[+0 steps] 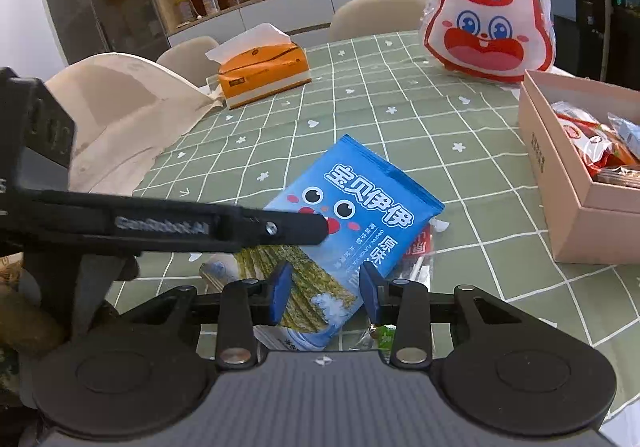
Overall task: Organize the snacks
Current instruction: 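Grasp the blue seaweed bag with the left tool, then grasp the clear cookie packet with the right tool while left holds the seaweed bag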
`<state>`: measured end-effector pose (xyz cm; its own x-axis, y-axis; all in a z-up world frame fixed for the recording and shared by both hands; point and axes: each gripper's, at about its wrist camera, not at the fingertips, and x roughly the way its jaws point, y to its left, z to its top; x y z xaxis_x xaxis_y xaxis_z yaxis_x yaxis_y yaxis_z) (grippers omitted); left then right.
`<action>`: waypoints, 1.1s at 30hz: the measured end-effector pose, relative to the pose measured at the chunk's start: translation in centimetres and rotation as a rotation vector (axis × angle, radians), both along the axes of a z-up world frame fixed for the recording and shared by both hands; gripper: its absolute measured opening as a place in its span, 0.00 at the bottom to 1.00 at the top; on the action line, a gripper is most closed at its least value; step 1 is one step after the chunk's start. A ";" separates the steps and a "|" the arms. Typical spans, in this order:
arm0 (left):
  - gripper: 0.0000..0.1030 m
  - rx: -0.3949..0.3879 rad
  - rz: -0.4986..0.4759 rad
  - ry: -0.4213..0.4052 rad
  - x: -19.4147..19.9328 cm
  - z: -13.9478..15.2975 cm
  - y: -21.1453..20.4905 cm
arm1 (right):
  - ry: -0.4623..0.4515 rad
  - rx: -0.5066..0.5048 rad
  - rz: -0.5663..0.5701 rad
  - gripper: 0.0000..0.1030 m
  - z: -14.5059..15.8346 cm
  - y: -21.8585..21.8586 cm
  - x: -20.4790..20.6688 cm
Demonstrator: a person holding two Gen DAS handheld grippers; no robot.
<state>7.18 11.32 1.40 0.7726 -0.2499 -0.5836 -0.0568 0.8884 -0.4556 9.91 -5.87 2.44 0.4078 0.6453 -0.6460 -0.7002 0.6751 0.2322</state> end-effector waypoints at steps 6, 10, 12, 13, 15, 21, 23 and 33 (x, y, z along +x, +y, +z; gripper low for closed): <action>0.23 0.021 -0.019 -0.058 -0.7 1.0 -0.1 | -0.096 0.001 -0.071 0.42 1.2 -1.6 -0.4; 0.21 0.016 -0.018 -0.071 -1.1 1.7 -0.3 | -0.150 -0.034 -0.181 0.44 0.8 -2.7 0.3; 0.21 0.019 -0.017 -0.073 -1.2 2.0 -0.4 | -0.120 -0.047 -0.203 0.44 0.0 -2.8 0.8; 0.21 0.020 -0.019 -0.075 -1.2 2.0 -0.5 | -0.100 -0.048 -0.205 0.44 -0.5 -2.8 1.0; 0.21 0.012 -0.022 -0.067 -1.0 1.8 -0.6 | -0.071 -0.042 -0.190 0.44 -1.4 -2.7 1.0; 0.25 0.004 -0.044 -0.021 -0.1 -0.1 -1.1 | -0.100 -0.027 -0.128 0.46 -2.4 -1.8 -0.3; 0.26 -0.007 -0.050 -0.006 0.1 -0.5 -1.1 | -0.095 -0.023 -0.122 0.46 -2.5 -1.8 -0.3; 0.20 -0.087 0.035 0.027 -0.4 -0.5 1.1 | -0.102 -0.025 -0.142 0.60 -2.3 -2.1 -0.3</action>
